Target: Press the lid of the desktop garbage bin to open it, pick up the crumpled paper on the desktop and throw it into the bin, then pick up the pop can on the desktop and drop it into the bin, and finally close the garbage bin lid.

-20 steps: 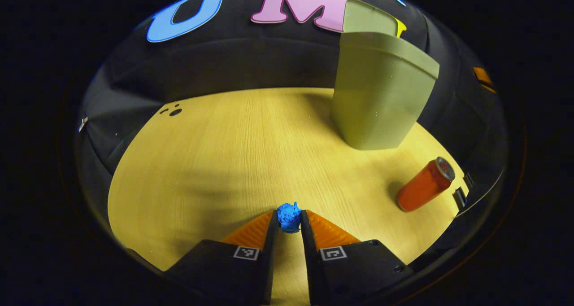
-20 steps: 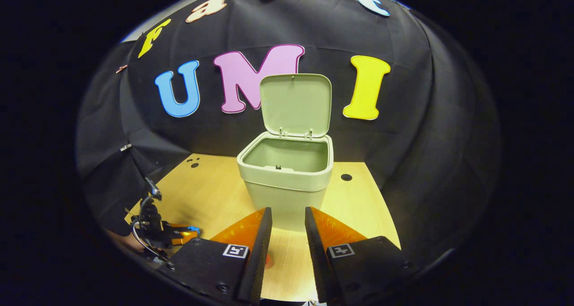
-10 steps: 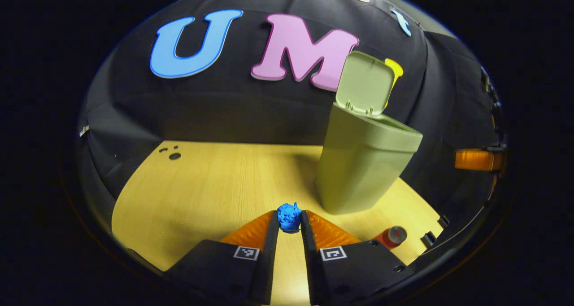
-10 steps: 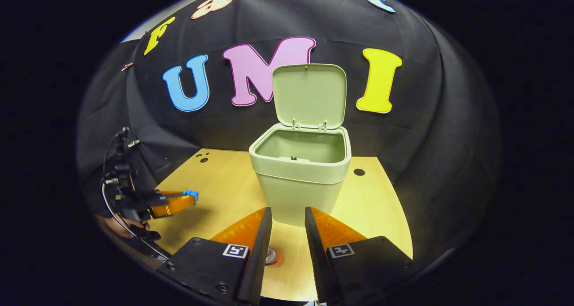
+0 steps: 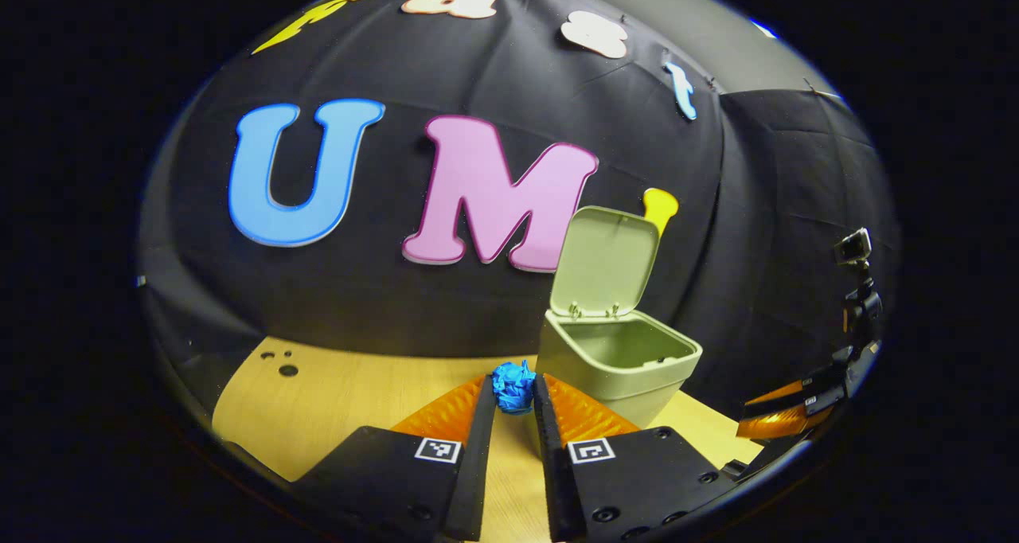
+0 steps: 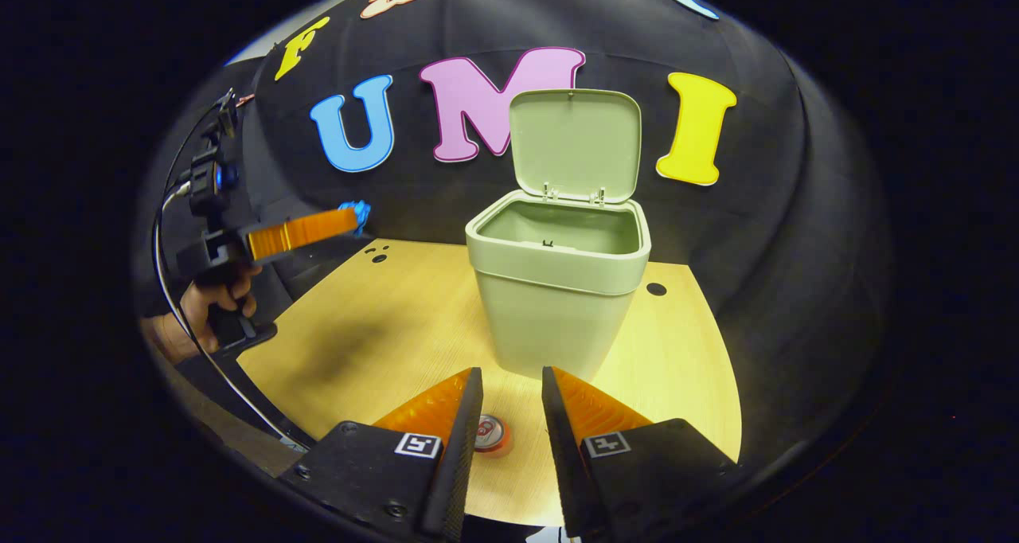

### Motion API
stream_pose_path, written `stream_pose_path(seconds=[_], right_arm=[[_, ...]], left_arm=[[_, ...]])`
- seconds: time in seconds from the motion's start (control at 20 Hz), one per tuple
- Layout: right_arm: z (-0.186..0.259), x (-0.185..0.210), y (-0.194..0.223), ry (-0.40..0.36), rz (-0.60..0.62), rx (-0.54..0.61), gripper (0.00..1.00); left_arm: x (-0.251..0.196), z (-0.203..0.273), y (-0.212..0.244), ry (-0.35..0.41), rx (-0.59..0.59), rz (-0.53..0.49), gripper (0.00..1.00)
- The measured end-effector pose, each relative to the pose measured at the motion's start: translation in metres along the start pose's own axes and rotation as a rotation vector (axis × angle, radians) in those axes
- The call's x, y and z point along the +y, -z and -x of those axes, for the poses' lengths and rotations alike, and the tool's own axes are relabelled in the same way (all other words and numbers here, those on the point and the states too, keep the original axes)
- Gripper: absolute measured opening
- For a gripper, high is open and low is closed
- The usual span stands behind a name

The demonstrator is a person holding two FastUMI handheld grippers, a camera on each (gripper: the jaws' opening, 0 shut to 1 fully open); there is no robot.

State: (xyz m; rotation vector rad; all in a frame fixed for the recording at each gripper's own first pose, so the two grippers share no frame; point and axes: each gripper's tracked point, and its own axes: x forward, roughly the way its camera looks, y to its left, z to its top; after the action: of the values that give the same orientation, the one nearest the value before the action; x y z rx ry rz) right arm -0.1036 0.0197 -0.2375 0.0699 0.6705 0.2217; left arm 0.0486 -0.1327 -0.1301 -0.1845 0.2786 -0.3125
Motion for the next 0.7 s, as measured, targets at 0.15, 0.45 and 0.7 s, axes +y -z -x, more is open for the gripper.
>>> stream_pose_path(seconds=[0.15,0.45,0.7], right_arm=[[0.002,0.01,0.015,-0.023,-0.028,0.023,0.5],[0.015,0.019,0.044,-0.027,-0.076,0.059,0.51],[0.028,0.009,0.055,0.0,-0.11,0.064,0.54]], left_arm=[[-0.026,-0.018,-0.027,0.062,-0.053,-0.025,0.35],[-0.072,-0.062,-0.032,0.17,-0.064,-0.087,0.35],[-0.1,-0.096,-0.008,0.219,-0.001,-0.091,0.39]])
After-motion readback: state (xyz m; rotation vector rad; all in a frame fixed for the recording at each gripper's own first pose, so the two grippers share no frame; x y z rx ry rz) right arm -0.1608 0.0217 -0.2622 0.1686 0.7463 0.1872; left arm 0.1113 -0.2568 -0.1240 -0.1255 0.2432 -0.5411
